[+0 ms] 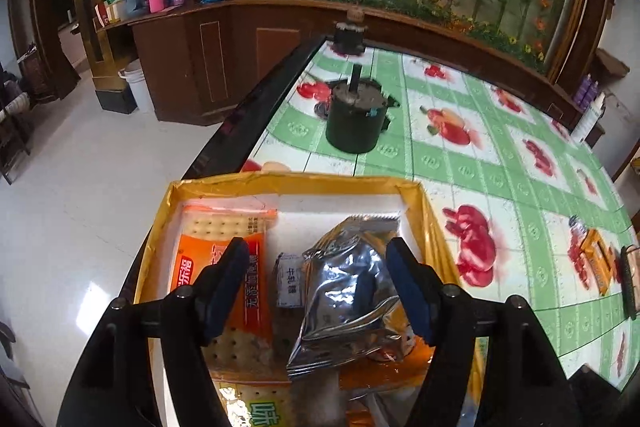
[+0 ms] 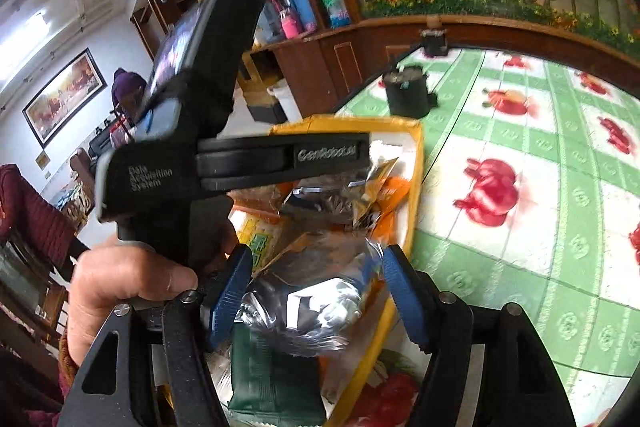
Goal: Organize snacks
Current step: 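Open both tools to drop the silver foil bags into the tray, then grasp the orange packaged cake with right tool while left moves to the table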
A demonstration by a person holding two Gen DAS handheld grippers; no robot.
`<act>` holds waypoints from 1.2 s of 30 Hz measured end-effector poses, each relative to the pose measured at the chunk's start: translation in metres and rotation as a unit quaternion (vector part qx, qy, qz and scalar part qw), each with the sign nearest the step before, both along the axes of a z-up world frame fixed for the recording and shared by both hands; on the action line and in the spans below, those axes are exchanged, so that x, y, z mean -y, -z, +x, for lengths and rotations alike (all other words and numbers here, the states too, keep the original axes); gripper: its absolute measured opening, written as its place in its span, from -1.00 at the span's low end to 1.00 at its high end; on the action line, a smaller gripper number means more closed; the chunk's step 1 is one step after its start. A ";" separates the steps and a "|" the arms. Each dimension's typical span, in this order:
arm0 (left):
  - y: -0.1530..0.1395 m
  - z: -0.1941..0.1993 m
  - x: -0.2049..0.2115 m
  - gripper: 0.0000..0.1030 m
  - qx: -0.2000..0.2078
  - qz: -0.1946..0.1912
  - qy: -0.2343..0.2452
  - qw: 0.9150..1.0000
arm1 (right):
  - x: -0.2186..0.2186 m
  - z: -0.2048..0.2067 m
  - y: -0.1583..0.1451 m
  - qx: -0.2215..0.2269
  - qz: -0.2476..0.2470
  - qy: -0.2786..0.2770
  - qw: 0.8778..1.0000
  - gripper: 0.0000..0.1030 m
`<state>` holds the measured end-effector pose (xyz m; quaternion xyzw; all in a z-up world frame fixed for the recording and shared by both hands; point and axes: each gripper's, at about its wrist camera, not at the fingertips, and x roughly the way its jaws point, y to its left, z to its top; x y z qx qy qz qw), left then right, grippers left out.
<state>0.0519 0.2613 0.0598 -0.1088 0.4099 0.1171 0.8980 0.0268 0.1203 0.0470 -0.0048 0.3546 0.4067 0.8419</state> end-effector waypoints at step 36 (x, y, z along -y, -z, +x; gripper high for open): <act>-0.035 -0.019 0.056 0.36 0.106 0.006 0.083 0.991 | 0.292 0.136 0.025 -0.051 -0.031 0.256 0.965 0.76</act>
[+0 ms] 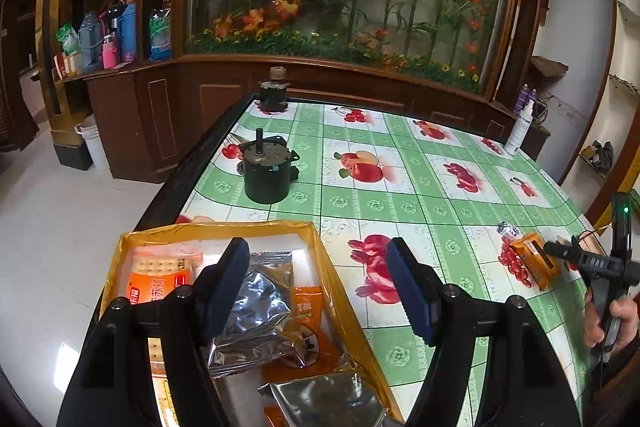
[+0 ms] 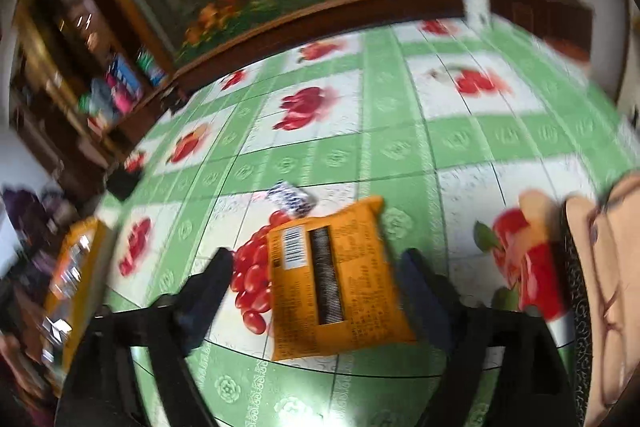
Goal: Organize snacks
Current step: 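Grasp the orange packaged cake with right tool while left moves to the table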
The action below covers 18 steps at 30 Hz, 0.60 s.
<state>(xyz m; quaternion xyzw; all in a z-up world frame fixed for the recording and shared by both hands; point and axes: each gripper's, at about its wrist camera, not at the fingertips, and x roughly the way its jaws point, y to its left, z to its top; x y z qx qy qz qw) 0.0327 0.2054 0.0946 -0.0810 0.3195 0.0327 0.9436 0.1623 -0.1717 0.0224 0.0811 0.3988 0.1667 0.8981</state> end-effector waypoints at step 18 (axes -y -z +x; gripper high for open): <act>-0.031 0.014 0.153 0.57 -0.088 -0.060 0.130 0.986 | 0.024 -0.008 -0.002 -0.023 -0.008 0.068 0.997 0.44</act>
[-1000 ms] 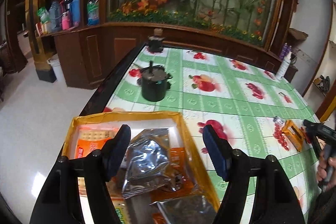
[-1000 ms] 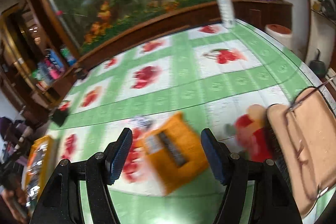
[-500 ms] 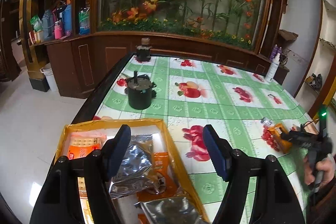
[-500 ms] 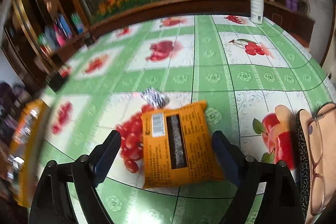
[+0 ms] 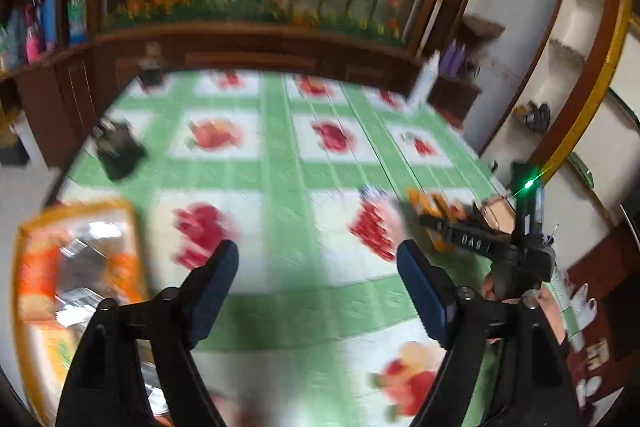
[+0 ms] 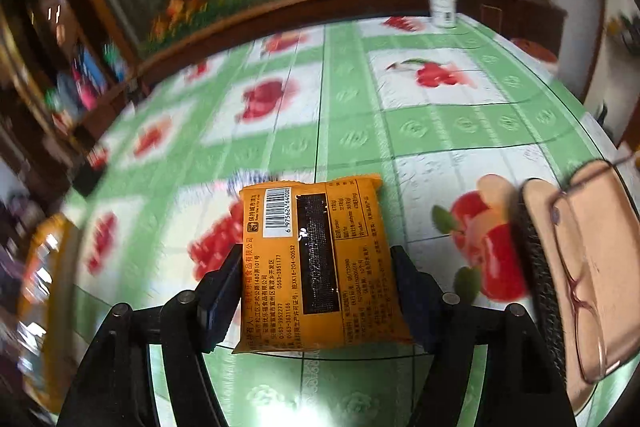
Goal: Organize snacks
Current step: 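Grasp the orange packaged cake with right tool while left moves to the table, then grasp the small white-and-black candy with left tool while right holds the cake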
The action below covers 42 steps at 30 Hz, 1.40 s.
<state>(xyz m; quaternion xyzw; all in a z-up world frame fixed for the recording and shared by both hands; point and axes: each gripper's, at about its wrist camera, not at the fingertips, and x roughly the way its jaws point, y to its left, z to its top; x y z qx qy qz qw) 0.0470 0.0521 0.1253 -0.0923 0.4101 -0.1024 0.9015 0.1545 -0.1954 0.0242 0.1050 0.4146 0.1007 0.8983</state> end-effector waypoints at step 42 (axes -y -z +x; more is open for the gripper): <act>0.114 0.139 0.116 -0.36 -0.102 0.096 0.017 0.990 | 0.024 -0.011 -0.028 0.026 0.042 0.054 0.997 0.45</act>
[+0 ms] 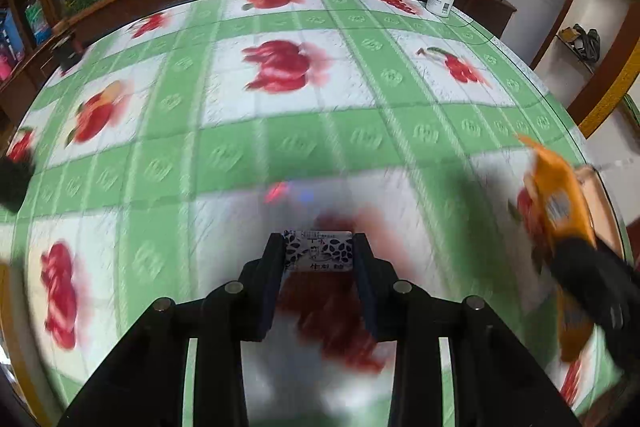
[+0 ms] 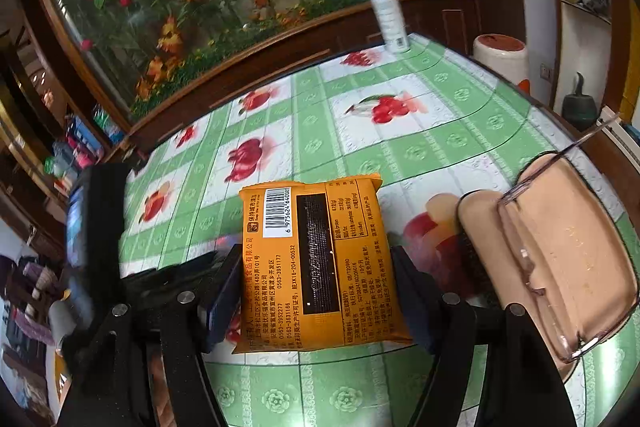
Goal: Organize snacks
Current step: 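Grasp the small white-and-black candy with left tool while right holds the cake, then hold the candy in left tool and the orange cake in right tool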
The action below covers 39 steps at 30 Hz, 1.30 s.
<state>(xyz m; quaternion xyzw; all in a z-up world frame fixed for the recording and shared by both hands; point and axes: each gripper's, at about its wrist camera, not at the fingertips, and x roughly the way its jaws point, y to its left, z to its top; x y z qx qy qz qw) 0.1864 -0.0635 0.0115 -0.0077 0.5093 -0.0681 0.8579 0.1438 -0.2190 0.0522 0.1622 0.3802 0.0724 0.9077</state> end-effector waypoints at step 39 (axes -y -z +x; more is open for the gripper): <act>-0.023 -0.118 -0.076 -0.39 0.154 0.041 -0.067 0.985 | -0.104 -0.020 0.033 -0.016 -0.124 -0.135 0.983 0.45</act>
